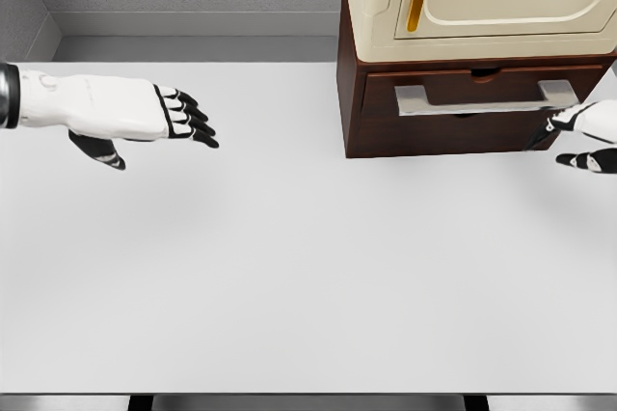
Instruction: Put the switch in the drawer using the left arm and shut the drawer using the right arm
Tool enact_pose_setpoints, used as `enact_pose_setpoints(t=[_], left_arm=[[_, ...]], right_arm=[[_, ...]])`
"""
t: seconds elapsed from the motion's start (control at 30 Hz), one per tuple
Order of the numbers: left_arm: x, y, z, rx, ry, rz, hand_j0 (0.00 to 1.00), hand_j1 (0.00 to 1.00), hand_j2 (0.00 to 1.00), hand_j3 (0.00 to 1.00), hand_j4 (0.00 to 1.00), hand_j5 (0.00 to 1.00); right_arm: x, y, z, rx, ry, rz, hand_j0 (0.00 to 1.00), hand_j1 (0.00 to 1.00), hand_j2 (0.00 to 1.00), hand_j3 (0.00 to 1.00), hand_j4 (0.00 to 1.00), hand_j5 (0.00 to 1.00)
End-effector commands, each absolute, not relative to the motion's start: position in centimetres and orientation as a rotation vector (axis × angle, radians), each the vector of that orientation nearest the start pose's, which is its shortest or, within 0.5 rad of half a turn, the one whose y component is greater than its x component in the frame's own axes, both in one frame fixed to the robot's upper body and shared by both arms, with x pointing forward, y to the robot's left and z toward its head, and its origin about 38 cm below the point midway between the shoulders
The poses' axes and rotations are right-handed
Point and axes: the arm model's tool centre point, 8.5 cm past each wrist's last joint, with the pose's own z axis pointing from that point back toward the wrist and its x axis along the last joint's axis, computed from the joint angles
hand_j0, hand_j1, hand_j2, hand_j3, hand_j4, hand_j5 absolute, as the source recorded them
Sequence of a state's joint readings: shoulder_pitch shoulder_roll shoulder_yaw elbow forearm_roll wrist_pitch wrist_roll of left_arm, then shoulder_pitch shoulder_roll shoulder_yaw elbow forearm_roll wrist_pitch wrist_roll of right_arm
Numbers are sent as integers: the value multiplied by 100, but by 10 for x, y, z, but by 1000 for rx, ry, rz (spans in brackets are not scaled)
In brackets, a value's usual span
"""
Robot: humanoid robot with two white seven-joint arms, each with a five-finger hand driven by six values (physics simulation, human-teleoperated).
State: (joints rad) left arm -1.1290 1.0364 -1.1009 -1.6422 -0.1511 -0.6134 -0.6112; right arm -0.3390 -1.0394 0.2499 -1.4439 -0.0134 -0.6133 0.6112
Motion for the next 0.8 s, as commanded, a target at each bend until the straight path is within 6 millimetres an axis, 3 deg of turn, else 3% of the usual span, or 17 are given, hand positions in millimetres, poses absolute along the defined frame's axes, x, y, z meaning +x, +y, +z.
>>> enact_pose_setpoints(t=[0.0, 0.77], left_arm=[[411, 275, 308, -404, 1646, 3047, 100, 100, 100, 100, 100, 100], [411, 274, 308, -399, 1647, 3047, 100, 100, 100, 100, 100, 100]], right_arm=[[387, -423, 249, -311, -1465, 1699, 60, 60, 60, 60, 60, 60], [400, -424, 252, -322, -1465, 1684, 61, 61, 61, 61, 61, 61]])
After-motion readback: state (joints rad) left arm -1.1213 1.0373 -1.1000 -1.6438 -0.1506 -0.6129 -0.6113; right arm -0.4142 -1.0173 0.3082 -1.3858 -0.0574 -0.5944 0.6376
